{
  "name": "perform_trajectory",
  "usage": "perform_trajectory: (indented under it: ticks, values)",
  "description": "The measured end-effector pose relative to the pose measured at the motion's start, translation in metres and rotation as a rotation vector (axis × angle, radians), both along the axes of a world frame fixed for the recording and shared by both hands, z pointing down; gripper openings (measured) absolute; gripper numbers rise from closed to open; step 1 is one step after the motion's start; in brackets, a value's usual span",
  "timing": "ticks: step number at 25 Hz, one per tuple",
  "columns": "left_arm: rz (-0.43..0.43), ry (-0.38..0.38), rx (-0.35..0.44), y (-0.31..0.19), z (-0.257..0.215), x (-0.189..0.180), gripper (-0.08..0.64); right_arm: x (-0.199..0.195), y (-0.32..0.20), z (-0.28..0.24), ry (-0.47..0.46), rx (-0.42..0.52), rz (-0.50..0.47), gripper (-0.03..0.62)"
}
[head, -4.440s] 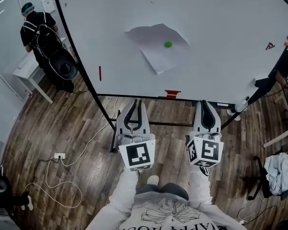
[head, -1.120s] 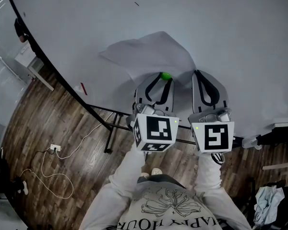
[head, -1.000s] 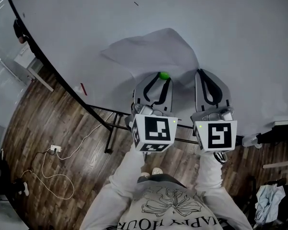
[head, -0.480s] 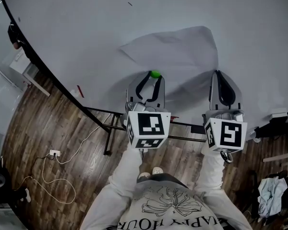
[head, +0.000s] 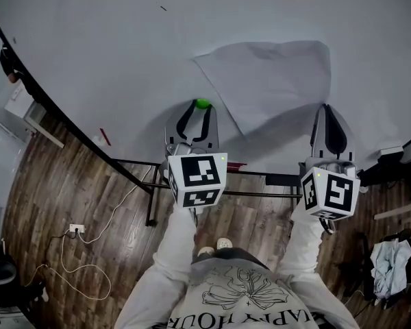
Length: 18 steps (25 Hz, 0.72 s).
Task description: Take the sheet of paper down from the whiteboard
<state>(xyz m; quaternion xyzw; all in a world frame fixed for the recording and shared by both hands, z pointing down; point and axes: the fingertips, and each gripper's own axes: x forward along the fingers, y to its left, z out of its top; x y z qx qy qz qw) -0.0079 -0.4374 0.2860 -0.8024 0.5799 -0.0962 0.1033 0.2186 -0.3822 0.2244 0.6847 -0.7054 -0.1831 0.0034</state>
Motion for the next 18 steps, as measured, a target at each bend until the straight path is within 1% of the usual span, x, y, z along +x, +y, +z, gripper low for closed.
perform_trajectory:
  ticks: [5,11,14,18]
  values:
    - [-0.006,0.000,-0.006,-0.002,0.003,0.002,0.115,0.016,0.017,-0.006,-0.020,0.029,0.028,0.002]
    - [-0.037,-0.012,0.037,-0.001,0.002,0.003,0.118,0.025,0.032,-0.013,-0.033,0.052,0.058,0.002]
    - [-0.029,-0.022,0.022,0.001,0.007,0.006,0.119,0.029,0.041,-0.017,-0.043,0.071,0.075,0.002]
    - [-0.025,-0.008,0.013,0.011,0.012,0.004,0.141,0.027,0.053,-0.025,-0.055,0.105,0.088,0.002]
